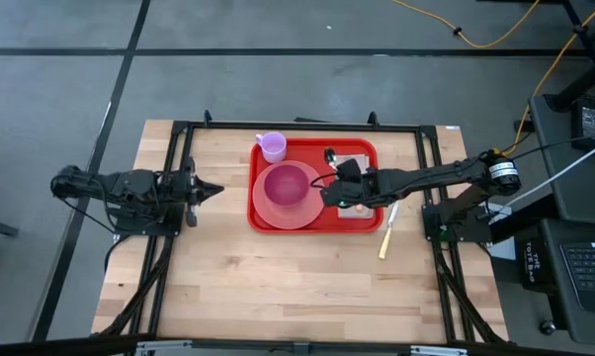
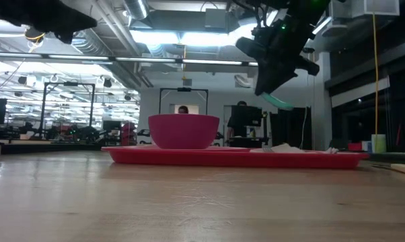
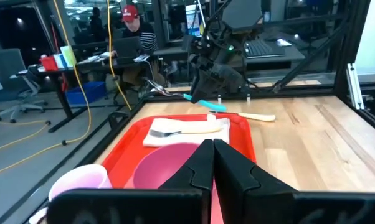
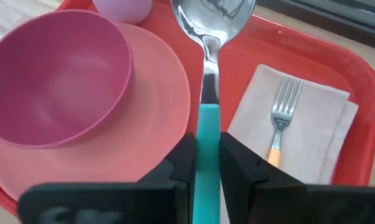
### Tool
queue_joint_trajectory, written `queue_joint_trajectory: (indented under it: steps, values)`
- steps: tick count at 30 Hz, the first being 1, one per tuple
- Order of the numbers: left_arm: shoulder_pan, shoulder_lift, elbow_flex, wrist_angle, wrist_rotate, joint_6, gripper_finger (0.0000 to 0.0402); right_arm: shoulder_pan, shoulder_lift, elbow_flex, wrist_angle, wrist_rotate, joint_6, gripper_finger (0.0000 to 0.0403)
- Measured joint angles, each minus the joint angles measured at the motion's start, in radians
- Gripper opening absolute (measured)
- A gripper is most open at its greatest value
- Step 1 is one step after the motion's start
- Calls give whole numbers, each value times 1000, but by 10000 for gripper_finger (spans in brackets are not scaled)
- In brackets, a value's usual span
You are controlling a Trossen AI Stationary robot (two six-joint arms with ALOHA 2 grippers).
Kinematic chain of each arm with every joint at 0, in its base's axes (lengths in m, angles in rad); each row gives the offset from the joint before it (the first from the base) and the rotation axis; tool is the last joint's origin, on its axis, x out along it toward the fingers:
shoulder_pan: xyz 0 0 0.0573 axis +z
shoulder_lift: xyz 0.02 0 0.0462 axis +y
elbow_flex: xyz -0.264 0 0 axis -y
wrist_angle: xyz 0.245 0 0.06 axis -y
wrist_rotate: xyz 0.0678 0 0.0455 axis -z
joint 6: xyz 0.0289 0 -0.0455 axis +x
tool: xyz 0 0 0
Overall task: Set up tray
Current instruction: Put the blue spoon on the brown table napkin to the left of the orange fork
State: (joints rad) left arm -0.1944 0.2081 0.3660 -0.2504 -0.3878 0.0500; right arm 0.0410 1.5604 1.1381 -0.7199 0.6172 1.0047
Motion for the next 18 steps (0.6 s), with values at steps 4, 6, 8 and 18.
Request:
queue_joint_trajectory:
  steps: [4, 6, 8, 18]
  values:
    - [0, -94, -53, -7, 8, -1, 4, 0, 0, 0, -4, 7, -15, 51]
    - [0, -144, -74, 13, 29, 10, 4, 0, 0, 0, -5, 7, -17, 51]
    - [0, -194, -84, -1, 93, 24, 6, 0, 0, 0, -5, 9, -18, 51]
    - [1, -207, -133, -6, 102, 69, 6, 0, 0, 0, -8, 10, -18, 51]
